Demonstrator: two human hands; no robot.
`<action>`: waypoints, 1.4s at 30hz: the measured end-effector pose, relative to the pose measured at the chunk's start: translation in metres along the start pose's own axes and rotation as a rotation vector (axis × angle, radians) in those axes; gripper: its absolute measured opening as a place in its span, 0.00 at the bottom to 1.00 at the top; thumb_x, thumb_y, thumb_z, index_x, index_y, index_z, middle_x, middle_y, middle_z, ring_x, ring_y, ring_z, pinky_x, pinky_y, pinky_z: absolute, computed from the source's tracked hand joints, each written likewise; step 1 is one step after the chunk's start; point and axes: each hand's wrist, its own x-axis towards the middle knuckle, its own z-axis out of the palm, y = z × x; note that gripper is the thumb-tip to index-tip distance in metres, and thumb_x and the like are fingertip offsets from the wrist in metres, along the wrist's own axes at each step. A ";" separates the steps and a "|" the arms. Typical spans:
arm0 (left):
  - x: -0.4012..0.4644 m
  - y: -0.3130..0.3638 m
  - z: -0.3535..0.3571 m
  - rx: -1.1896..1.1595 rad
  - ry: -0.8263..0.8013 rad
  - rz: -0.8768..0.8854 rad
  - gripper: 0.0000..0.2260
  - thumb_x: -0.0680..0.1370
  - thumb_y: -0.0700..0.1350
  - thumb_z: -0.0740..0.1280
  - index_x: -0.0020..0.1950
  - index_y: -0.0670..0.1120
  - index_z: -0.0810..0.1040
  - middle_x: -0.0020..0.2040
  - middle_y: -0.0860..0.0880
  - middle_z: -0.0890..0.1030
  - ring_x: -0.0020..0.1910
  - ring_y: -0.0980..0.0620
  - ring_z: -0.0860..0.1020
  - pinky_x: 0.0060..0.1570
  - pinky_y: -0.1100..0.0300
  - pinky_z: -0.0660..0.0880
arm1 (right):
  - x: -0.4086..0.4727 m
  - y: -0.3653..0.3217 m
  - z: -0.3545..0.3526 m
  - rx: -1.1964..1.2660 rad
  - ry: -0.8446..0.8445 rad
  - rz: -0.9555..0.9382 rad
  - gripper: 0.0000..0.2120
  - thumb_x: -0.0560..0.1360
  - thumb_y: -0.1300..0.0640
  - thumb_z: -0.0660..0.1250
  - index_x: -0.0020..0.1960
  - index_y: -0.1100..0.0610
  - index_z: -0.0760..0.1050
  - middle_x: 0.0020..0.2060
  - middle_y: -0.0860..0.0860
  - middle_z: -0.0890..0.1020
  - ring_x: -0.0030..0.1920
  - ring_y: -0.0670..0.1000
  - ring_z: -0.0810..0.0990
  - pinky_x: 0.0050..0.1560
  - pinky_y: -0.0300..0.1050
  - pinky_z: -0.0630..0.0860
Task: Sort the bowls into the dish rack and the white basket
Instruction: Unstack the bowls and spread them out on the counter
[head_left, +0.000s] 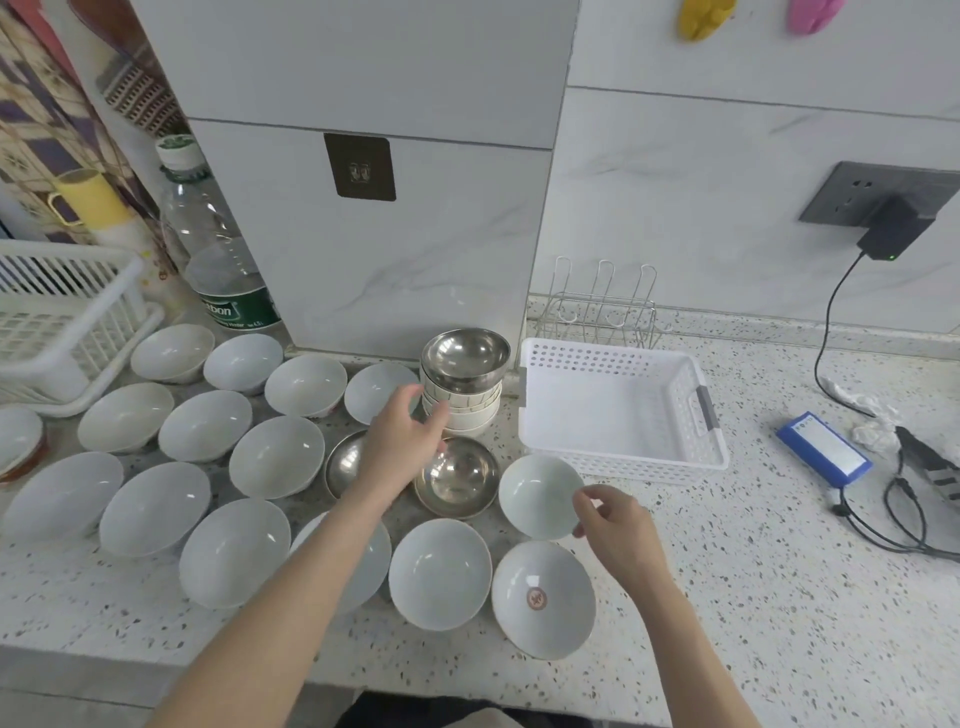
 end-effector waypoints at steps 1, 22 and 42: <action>0.017 0.005 -0.002 0.004 -0.009 -0.018 0.27 0.76 0.61 0.63 0.71 0.50 0.67 0.34 0.52 0.84 0.33 0.64 0.79 0.37 0.58 0.73 | 0.001 -0.006 0.002 0.015 0.006 -0.002 0.07 0.76 0.48 0.61 0.46 0.44 0.78 0.30 0.46 0.83 0.28 0.42 0.76 0.32 0.40 0.69; 0.088 0.034 -0.031 -0.317 -0.226 -0.123 0.06 0.77 0.41 0.65 0.51 0.49 0.71 0.31 0.45 0.81 0.14 0.59 0.71 0.14 0.69 0.55 | 0.013 -0.065 0.040 0.074 0.073 0.015 0.06 0.78 0.51 0.62 0.45 0.42 0.76 0.30 0.40 0.83 0.38 0.37 0.79 0.36 0.38 0.69; 0.058 -0.081 -0.129 -0.814 -0.220 -0.292 0.07 0.79 0.46 0.67 0.46 0.43 0.79 0.31 0.46 0.79 0.19 0.58 0.62 0.16 0.67 0.55 | 0.103 -0.151 0.094 0.212 0.030 0.206 0.21 0.72 0.63 0.57 0.65 0.56 0.65 0.31 0.55 0.84 0.17 0.41 0.73 0.18 0.35 0.62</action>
